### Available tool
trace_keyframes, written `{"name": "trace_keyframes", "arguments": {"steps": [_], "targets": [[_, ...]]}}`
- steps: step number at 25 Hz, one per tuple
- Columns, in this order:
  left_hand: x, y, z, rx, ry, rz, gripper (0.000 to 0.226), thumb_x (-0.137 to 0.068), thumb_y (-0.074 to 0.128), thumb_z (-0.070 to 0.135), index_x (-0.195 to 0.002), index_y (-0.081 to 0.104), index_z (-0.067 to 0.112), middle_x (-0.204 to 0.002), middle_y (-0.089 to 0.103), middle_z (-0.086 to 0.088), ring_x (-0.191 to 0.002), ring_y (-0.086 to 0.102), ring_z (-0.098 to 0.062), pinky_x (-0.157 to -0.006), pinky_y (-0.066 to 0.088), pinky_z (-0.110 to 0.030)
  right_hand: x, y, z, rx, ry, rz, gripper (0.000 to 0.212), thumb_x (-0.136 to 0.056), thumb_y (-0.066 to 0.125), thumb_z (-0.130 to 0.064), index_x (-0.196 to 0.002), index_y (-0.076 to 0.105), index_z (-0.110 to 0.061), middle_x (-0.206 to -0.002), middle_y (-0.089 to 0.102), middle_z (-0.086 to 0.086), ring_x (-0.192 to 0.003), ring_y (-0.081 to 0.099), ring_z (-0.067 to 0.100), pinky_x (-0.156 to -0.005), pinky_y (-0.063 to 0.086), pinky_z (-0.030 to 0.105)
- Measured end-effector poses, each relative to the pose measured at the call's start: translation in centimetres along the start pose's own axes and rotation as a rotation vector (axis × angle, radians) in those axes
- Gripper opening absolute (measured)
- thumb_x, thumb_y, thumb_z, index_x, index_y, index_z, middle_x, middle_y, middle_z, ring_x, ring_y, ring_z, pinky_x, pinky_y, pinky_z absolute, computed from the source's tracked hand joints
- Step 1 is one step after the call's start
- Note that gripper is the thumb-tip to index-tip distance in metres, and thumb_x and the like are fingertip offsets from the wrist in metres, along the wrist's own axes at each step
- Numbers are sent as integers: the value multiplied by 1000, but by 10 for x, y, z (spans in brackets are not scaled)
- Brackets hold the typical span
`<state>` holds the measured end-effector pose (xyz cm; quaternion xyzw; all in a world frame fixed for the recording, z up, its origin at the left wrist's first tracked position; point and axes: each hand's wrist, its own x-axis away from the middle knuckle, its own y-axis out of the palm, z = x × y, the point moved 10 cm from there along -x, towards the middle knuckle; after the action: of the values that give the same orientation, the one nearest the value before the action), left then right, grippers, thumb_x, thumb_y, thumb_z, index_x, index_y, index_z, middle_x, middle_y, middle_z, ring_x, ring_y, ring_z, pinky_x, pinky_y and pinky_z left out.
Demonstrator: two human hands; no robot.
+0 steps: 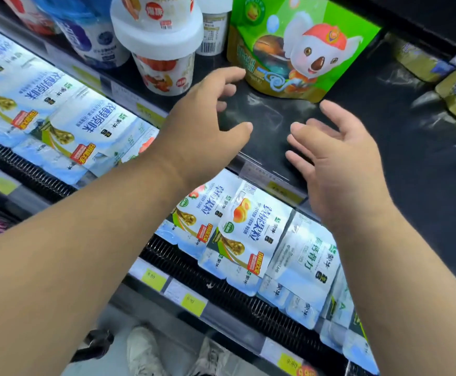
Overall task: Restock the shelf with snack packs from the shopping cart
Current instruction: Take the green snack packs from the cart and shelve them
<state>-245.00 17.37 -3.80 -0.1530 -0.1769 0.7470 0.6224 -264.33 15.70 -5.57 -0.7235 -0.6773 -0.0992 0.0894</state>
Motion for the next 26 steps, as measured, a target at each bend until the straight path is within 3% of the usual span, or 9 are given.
{"name": "trace_keyframes", "arguments": {"steps": [3, 5, 10, 14, 20, 26], "targets": [[34, -27, -6, 107, -33, 63, 56, -84, 67, 27, -135, 48, 37, -127, 57, 13, -112, 58, 0, -93, 51, -23, 29, 17, -2, 17, -33, -50, 55, -68, 73, -23, -117, 54, -36, -126, 59, -3, -111, 65, 14, -90, 57, 38], [57, -50, -15, 167, -62, 120, 49, -86, 66, 24, -129, 49, 40, -124, 59, 14, -109, 61, 2, -92, 52, -25, 50, 35, -3, 41, -53, -99, 52, -72, 75, -21, -117, 56, -39, -124, 61, -6, -103, 68, 9, -89, 57, 35], [115, -106, -53, 255, -113, 268, 43, -87, 64, 22, -123, 49, 41, -121, 63, 10, -109, 64, -8, -93, 51, -25, 100, 86, 7, 100, -135, -243, 54, -83, 73, -9, -128, 53, -31, -124, 60, -3, -95, 69, 6, -82, 56, 24], [150, -142, -79, 265, -134, 292, 44, -89, 63, 22, -125, 47, 40, -123, 64, 4, -110, 64, -10, -90, 49, -23, 130, 132, 26, 89, -123, -330, 55, -75, 71, -16, -125, 55, -33, -123, 61, -3, -98, 69, 13, -86, 54, 28], [192, -199, -109, 290, -159, 293, 41, -90, 59, 21, -125, 48, 39, -122, 64, 2, -109, 63, -8, -86, 47, -16, 187, 197, 44, 57, -97, -447, 53, -73, 70, -15, -120, 55, -36, -122, 60, -5, -103, 68, 16, -83, 52, 18], [238, -271, -146, 221, -206, 312, 42, -89, 60, 25, -122, 47, 46, -121, 65, 10, -114, 60, -5, -92, 48, -22, 248, 263, 62, 26, -52, -490, 56, -73, 70, -15, -122, 55, -37, -124, 60, -6, -105, 68, 14, -83, 52, 18]]}}
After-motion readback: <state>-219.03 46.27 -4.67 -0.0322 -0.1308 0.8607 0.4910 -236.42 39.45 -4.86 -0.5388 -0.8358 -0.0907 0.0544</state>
